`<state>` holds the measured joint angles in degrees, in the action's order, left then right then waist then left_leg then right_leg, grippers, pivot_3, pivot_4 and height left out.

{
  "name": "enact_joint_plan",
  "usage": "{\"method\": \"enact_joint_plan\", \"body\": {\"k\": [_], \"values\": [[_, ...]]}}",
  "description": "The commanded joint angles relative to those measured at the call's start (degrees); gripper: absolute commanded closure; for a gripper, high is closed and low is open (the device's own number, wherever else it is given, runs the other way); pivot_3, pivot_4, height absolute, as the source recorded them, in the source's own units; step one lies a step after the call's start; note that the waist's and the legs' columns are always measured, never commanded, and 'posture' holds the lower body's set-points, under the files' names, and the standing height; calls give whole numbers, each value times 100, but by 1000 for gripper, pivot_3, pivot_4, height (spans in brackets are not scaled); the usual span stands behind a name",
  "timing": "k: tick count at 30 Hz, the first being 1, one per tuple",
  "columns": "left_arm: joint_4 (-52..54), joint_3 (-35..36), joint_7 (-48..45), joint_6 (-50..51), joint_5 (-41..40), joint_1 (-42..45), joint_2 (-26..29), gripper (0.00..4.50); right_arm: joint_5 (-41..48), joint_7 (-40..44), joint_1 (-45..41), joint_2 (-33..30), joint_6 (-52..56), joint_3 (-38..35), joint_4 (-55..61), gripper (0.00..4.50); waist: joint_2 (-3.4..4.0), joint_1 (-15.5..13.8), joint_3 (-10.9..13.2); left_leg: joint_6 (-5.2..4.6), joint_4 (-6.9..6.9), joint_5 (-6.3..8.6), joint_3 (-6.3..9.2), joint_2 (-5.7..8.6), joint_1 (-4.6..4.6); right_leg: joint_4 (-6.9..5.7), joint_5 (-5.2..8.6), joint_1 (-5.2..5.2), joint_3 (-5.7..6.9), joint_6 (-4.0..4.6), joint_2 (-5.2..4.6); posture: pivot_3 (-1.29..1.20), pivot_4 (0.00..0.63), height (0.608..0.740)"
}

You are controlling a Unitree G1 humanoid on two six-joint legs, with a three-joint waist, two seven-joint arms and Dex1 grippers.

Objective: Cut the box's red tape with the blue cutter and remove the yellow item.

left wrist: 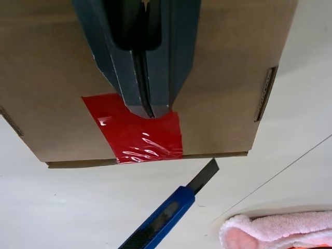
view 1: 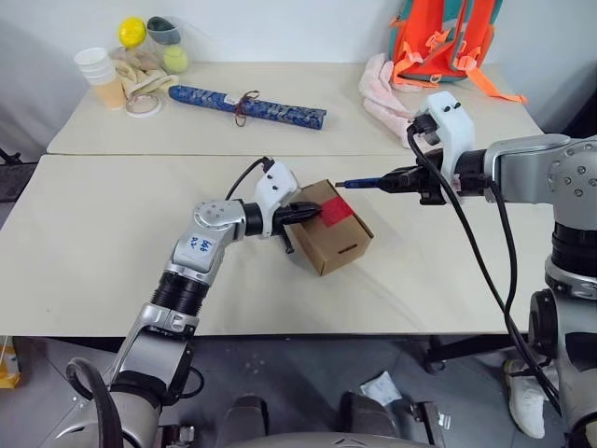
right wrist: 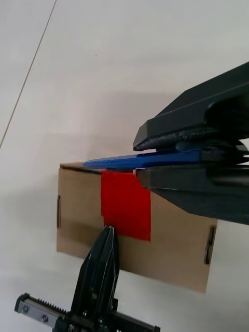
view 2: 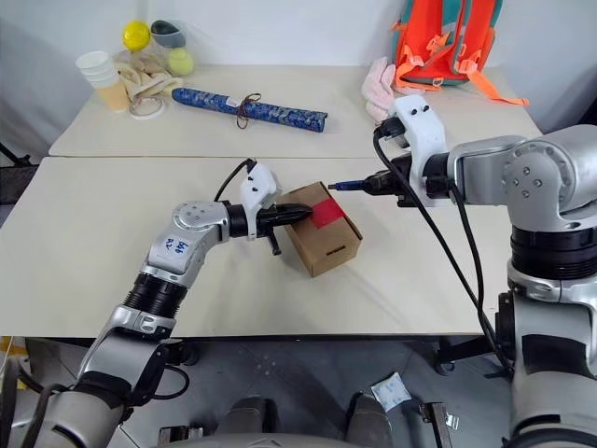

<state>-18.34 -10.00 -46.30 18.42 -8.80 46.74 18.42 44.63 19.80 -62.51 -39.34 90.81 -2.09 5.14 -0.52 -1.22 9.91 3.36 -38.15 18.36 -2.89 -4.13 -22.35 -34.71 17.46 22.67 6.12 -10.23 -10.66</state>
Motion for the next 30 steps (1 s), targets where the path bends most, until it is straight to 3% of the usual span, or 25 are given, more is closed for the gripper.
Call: {"method": "enact_joint_plan", "body": {"k": [1, 30], "values": [[94, -48, 70, 204, 76, -167, -23, 4500, -121, -60, -76, 54, 89, -338, 327, 4355, 0, -1, 0, 0, 0, 0, 0, 0, 0, -1, 0, 0, 0, 0, 0, 0, 150, 740], [704, 134, 299, 1222, -43, -482, -94, 4500, -429, -291, 516, 651, 168, -710, 885, 4355, 3, 22, -3, 0, 1, 0, 0, 0, 10, -9, 0, -2, -3, 0, 0, 0, 150, 740]]}}
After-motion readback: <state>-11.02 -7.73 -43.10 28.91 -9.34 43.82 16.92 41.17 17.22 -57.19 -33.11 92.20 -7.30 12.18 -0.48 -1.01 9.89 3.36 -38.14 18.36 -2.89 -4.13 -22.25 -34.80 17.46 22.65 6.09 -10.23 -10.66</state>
